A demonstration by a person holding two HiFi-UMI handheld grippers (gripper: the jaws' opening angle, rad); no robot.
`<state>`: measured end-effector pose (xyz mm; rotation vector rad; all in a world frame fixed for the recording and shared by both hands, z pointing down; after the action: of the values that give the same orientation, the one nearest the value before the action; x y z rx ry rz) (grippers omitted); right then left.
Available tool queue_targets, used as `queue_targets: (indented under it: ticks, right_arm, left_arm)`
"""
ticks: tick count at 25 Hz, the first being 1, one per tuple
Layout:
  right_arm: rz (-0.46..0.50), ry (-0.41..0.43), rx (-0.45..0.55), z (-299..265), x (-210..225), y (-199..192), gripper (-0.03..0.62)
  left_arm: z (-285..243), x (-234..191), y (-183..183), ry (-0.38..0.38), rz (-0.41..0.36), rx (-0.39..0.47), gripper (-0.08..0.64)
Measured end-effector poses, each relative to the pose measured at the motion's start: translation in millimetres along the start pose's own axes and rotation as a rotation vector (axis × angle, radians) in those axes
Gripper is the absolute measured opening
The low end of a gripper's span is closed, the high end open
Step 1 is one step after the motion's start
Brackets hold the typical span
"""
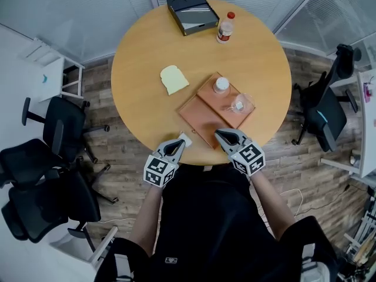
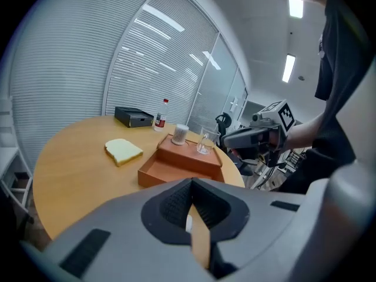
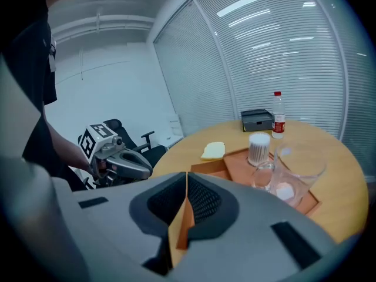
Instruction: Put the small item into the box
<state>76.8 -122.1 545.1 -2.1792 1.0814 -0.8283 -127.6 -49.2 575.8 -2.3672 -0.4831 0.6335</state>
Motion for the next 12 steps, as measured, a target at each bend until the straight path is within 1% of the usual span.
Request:
queue_targets:
  ticks: [5,9,11,12]
  right_arm:
    - [-0.004,0.003,-0.020,-4,-4,-7,0.006]
    - [-0.015,-0.002,-0.029,-3,-6,-11,0.006]
    - [-0.013,-0.002,-0.038,-3,-8,-14,0.006]
    - [-0.012,-0.003,-0.041,-3,-9,-15,0.006]
  left_arm:
    - [-11,-5,-11,-0.005,-0.005,-0.038,0.008]
    - [-18,-9,-16,-0.017,0.010,-0.045,0.009]
    - [-22,-11,-18,-0.019,0.016,-0.051,0.048]
    - [-24,-12,-19,-0.017,0.017,-0.056,0.055]
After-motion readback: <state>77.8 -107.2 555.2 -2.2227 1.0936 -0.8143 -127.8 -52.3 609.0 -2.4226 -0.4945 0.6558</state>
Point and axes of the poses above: the fingertips, and each gripper's own axes: z backward along the fingers, x to its right, y out of its top, the point moved 7 cm from there along z, backward along the fingers, and after that the axes turned 12 degrees about -x, right-handed, at the moved point
